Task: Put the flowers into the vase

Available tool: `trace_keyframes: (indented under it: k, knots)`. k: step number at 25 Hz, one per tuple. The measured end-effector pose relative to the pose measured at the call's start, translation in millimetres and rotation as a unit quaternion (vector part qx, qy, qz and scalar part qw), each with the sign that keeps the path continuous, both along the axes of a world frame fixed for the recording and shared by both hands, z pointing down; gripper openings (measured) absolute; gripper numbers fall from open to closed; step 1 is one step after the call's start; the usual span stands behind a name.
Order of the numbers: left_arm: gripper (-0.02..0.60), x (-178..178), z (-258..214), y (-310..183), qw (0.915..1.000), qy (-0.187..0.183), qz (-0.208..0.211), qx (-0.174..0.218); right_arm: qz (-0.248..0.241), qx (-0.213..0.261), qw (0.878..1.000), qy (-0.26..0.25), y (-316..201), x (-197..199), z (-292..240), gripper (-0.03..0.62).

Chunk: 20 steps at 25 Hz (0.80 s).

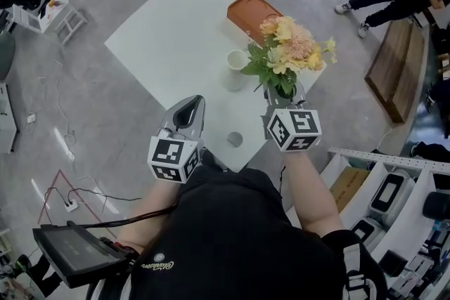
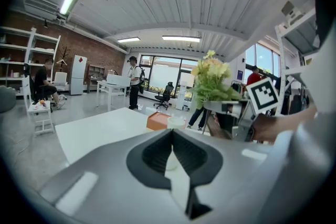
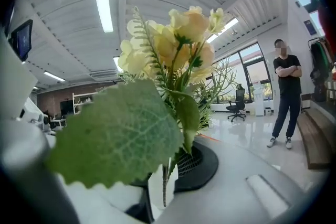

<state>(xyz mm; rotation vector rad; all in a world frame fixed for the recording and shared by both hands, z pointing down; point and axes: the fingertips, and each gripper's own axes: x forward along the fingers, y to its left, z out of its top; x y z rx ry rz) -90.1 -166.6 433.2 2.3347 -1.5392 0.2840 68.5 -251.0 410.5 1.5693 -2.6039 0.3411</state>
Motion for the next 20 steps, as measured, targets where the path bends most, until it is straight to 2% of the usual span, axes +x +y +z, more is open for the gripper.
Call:
trace_keyframes:
  k: [6, 10, 14, 20]
  knots:
    - [0.008, -6, -2, 0, 1.0000, 0.003, -0.003, 0.003, -0.023, 0.080, 0.996, -0.034, -19, -21, -94, 0.052]
    - [0.008, -6, -2, 0, 1.0000, 0.003, -0.005, 0.004, -0.037, 0.113, 0.992, -0.039, -32, -35, -128, 0.052]
    - [0.008, -11, 0, 2, 0.9999, 0.002, -0.010, 0.000, -0.048, 0.111, 0.992, -0.035, -35, -47, -121, 0.052]
    - [0.008, -20, 8, 9, 0.9998, 0.001, -0.016, -0.009, -0.058, 0.091, 0.994, -0.015, -36, -60, -74, 0.052]
